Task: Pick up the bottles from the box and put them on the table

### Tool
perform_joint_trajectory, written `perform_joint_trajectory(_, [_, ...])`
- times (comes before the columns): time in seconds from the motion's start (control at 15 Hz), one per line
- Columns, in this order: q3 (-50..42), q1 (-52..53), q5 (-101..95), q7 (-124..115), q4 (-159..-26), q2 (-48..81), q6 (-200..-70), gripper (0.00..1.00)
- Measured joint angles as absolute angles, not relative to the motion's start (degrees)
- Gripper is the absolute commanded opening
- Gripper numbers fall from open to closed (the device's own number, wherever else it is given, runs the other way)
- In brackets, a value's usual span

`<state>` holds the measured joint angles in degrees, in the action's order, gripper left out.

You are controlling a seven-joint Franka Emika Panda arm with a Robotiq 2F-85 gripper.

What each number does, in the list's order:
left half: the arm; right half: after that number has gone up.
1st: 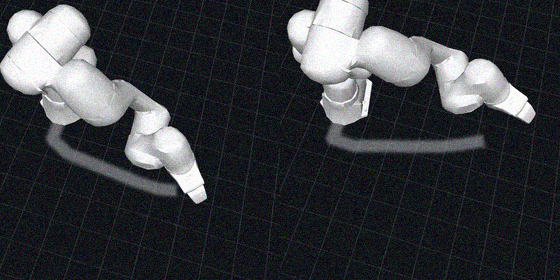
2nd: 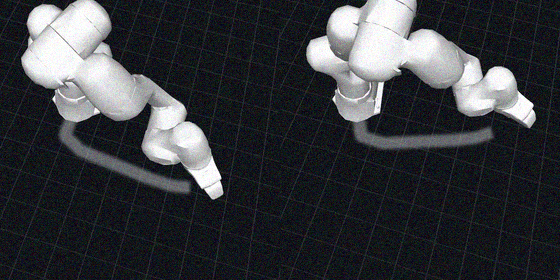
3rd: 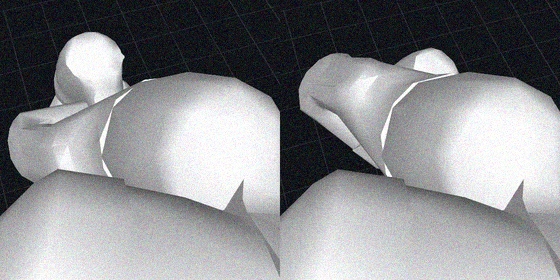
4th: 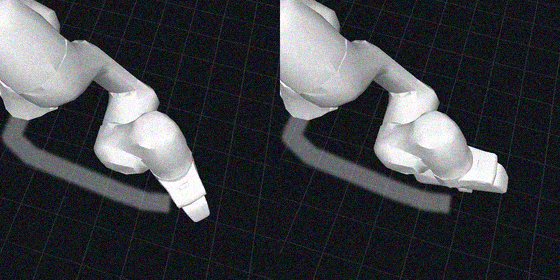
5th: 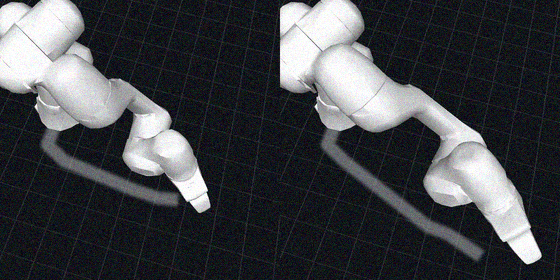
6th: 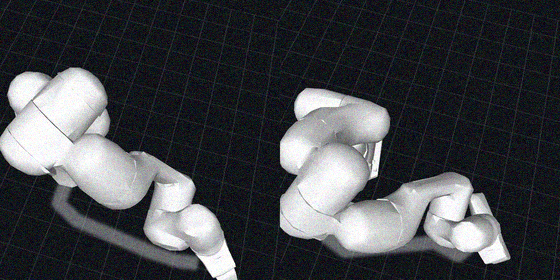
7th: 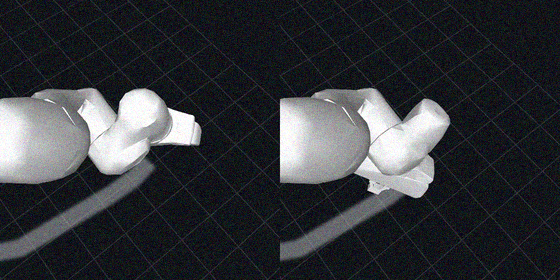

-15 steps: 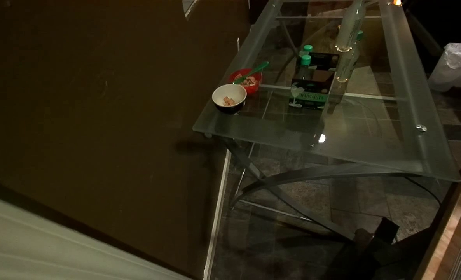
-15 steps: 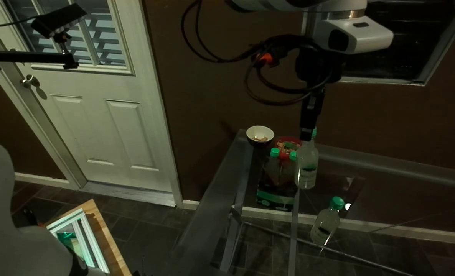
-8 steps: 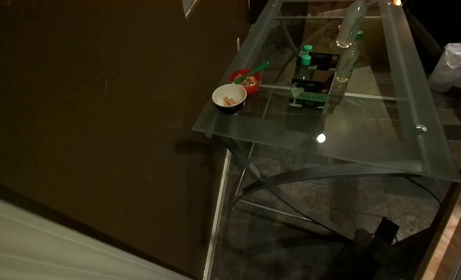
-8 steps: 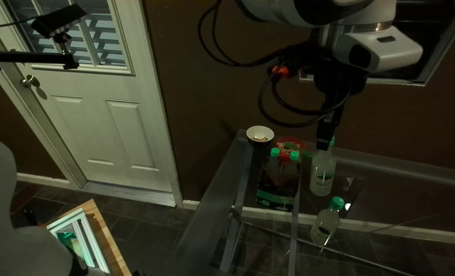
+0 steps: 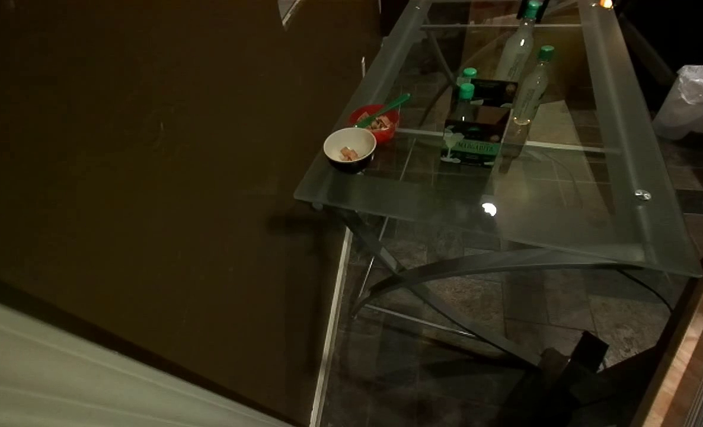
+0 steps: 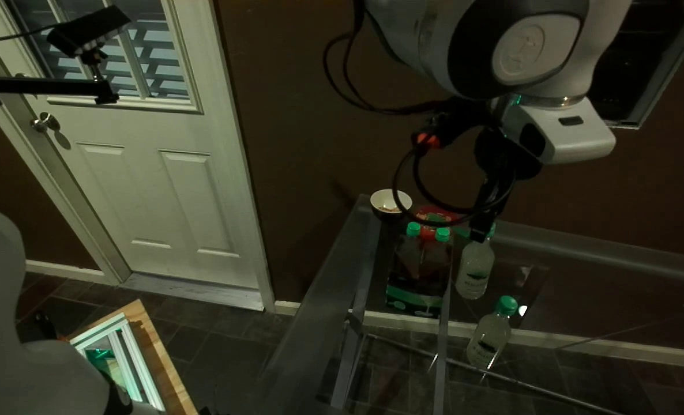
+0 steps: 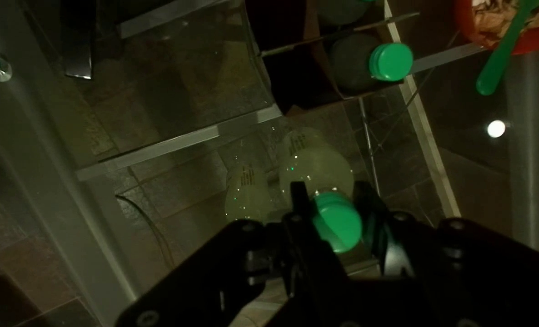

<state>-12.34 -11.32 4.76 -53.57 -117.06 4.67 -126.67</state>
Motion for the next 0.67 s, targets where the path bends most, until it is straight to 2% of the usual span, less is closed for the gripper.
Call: perform_joint_trajectory(0.67, [-13.33,-11.92,7.8,-53.57,-115.05,11.97,-126.67,0.07])
